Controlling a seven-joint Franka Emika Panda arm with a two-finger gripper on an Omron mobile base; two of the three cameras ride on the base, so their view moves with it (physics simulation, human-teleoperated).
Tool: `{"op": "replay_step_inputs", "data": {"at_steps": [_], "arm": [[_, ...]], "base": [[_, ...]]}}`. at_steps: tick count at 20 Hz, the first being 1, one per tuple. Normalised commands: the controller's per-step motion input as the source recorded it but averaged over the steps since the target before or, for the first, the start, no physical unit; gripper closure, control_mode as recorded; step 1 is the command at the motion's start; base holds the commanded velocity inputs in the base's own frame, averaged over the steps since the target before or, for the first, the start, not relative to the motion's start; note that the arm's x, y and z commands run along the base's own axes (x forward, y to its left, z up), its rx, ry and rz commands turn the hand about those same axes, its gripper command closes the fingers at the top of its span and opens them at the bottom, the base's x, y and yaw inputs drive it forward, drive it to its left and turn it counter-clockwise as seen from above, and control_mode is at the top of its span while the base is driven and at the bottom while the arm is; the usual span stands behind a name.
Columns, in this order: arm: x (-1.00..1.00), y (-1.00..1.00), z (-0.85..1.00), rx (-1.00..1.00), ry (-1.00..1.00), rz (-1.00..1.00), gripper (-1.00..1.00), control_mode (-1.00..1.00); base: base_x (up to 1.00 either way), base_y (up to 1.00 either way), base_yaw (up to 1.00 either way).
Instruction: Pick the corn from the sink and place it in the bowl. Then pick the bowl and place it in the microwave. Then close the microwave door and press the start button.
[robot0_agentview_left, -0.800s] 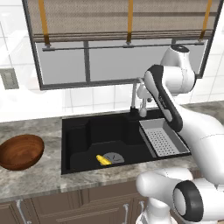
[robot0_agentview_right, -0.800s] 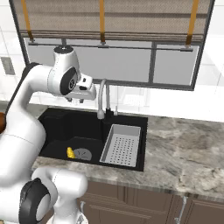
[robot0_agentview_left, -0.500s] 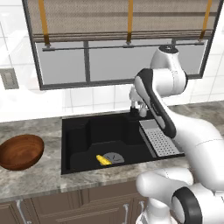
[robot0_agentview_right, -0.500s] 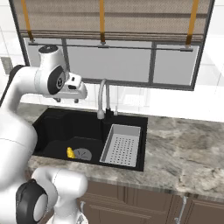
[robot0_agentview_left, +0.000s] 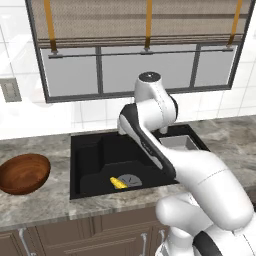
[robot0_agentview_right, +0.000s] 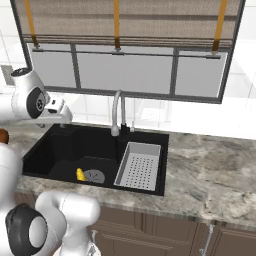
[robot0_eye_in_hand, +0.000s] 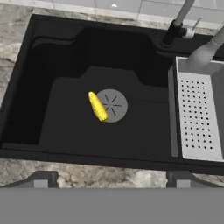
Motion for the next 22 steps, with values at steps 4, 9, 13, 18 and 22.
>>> {"op": "replay_step_inputs", "data": {"at_steps": [4, 9, 13, 18, 22], "arm": [[0.0, 0.23, -1.0, -0.02, 0.02, 0.0, -1.0, -1.0], [0.0, -0.01, -1.0, -0.03, 0.03, 0.02, -1.0, -1.0], [0.07, -0.14, -0.99, 0.0, 0.07, 0.05, -1.0, -1.0], [0.5, -0.01, -0.76, 0.0, 0.13, 0.04, -1.0, -1.0], [0.6, 0.11, -0.52, -0.01, 0.16, 0.02, -1.0, -1.0]], "base": [[0.0, 0.0, 0.0], [0.0, 0.0, 0.0], [0.0, 0.0, 0.0], [0.0, 0.0, 0.0], [0.0, 0.0, 0.0]]}}
